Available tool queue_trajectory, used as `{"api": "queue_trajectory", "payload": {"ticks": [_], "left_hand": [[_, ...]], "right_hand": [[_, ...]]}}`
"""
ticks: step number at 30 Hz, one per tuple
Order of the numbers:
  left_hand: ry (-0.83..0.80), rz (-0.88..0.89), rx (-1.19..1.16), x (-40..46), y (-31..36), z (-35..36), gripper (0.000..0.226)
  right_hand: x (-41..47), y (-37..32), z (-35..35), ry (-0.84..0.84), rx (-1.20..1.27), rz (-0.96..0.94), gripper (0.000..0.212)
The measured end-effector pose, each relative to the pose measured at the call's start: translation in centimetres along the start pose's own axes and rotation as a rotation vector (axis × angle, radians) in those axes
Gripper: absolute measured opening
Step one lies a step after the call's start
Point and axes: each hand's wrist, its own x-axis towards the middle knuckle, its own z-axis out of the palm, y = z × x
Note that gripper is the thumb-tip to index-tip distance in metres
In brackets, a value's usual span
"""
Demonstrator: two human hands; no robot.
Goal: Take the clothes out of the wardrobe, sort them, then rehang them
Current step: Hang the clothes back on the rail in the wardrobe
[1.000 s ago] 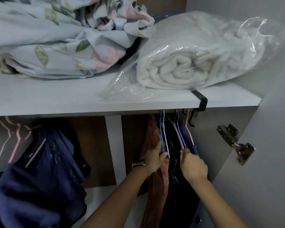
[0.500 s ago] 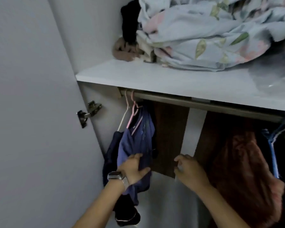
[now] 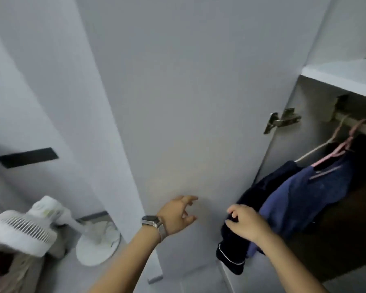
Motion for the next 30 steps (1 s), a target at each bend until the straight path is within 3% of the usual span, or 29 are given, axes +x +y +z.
{"api": "queue_trajectory", "payload": {"ticks": [8,13,18,23,30], "left_hand": [[0.342,-0.531,-0.164,-19.7,-8.7,-0.9,0.056],[0.628,-0.816,-0.292,-35.2,-14.3,-1.8,0.053],[0.887,-1.038,-0.391,-49.2,-19.2,-2.0,0.05],[1.054,-1.185,-0.469,-58.5,-24.8,-1.7,0.047],[1.267,-1.191,-0.687,-64.0,-33.2,-4.2,0.034]], "right_hand": [[-1.5,-13.1,7.9,-0.294,0.011,-0.391,0.027],[-5.3,-25.7,13.5,-0.439,0.036,-0.621,0.017],[-9.8,-39.9,20.8,-0.542,-0.032,-0.79,0.022],[-14.8,-51.8,28.7,-0.685,0.116,-0.842,0.017],[-18.0,-63.5,36.9,-0.898,0.309,-0.699,0.022]]}}
